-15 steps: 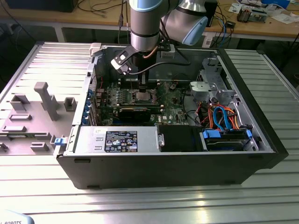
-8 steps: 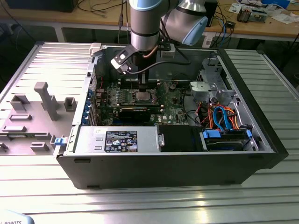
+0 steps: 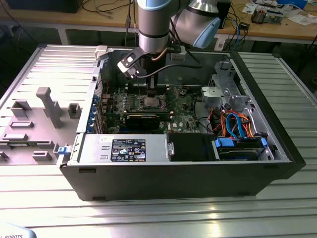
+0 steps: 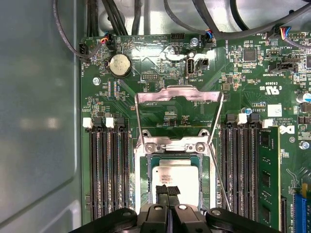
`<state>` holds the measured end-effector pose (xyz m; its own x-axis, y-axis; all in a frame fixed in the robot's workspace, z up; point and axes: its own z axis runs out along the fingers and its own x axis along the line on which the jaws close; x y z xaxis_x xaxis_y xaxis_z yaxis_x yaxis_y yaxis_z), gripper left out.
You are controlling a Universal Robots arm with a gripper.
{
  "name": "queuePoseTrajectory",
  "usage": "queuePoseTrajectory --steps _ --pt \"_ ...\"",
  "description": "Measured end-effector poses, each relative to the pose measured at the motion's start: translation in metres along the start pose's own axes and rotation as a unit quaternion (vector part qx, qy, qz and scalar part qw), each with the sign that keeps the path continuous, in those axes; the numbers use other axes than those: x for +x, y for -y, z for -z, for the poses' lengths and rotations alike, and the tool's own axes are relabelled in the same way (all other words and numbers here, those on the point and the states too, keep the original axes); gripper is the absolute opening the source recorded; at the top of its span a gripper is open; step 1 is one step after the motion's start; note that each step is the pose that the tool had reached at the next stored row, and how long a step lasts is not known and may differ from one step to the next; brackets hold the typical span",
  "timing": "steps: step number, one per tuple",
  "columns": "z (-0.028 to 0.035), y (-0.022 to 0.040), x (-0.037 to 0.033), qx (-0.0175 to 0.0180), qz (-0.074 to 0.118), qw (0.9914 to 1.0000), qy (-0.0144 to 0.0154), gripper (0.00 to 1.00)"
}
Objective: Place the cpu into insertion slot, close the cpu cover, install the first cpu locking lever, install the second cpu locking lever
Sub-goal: 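Close the cpu cover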
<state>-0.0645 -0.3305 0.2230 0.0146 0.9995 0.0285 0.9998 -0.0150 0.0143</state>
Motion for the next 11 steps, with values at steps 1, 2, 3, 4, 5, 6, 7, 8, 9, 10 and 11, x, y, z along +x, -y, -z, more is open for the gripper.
queuePoseTrajectory --steps 1,2,3,4,5,6,7,8,9,10,11 --pt "0.0005 0.0 0.0 0.0 0.0 1.0 -0.0001 0.11" --pt "0.0009 0.0 0.0001 -0.0001 0.0 1.0 -0.0002 0.11" --pt "0.0015 0.0 0.0001 -0.0001 0.0 1.0 -0.0002 0.11" --pt "0.0021 -0.0001 0.0001 -0.0001 0.0 1.0 -0.0002 0.11" --pt "0.003 -0.0001 0.0001 -0.0001 0.0 1.0 -0.0002 0.11" --pt "0.0035 -0.0001 0.0001 -0.0001 0.0 1.0 -0.0002 0.11" --pt "0.0041 -0.0001 0.0002 -0.0001 0.0 1.0 -0.0002 0.11" --pt "0.0045 -0.0001 0.0002 -0.0001 0.0 1.0 -0.0002 0.11" --pt "0.0052 -0.0001 0.0002 -0.0001 0.0 1.0 -0.0002 0.11" --pt "0.0058 -0.0001 0.0002 -0.0001 0.0 1.0 -0.0002 0.11" --pt "0.0062 -0.0001 0.0002 -0.0001 0.0 1.0 -0.0002 0.11"
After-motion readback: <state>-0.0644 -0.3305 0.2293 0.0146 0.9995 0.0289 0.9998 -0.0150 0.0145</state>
